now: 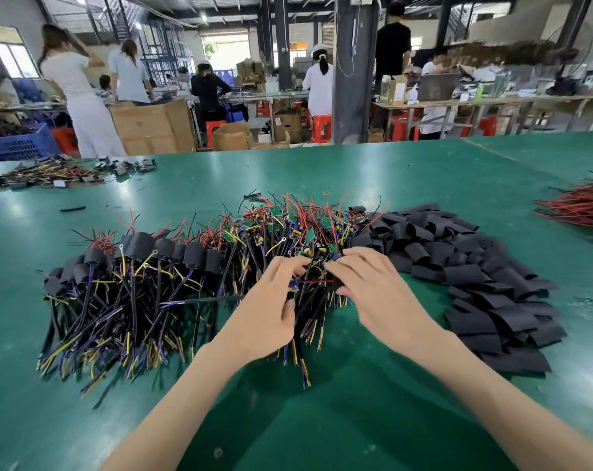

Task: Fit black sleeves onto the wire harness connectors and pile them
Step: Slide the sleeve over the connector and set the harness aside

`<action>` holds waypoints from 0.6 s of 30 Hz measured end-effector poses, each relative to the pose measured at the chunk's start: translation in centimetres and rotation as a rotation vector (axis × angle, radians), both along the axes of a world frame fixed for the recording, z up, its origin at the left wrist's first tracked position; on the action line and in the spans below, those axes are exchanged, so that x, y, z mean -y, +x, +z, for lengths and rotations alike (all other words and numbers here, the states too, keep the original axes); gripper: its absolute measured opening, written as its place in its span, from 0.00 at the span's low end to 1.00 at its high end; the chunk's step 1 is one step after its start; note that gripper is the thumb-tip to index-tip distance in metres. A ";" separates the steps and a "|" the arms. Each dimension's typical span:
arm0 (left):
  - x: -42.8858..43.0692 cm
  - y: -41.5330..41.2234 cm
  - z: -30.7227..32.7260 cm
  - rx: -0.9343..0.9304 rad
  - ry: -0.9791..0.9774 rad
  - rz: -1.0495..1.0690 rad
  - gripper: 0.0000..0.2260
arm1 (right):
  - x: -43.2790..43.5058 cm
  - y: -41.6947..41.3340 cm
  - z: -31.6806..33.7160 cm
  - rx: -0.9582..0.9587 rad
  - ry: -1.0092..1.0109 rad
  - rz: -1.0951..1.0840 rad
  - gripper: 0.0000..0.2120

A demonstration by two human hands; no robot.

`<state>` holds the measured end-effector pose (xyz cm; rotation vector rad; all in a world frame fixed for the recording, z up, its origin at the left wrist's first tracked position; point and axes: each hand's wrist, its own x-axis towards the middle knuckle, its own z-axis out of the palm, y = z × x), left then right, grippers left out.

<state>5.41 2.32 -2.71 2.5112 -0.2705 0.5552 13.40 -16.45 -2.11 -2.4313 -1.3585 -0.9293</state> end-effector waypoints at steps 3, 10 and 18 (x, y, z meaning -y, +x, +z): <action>0.7 0.1 -0.1 0.008 -0.093 -0.022 0.26 | -0.9 -1.0 -0.5 -0.032 -0.037 0.035 0.20; 0.3 -0.1 0.9 0.151 0.014 0.048 0.08 | -0.7 -1.3 0.0 -0.013 0.012 -0.012 0.20; 0.8 -0.2 1.3 0.064 -0.220 0.136 0.05 | -0.6 -1.5 0.0 -0.127 0.092 0.032 0.20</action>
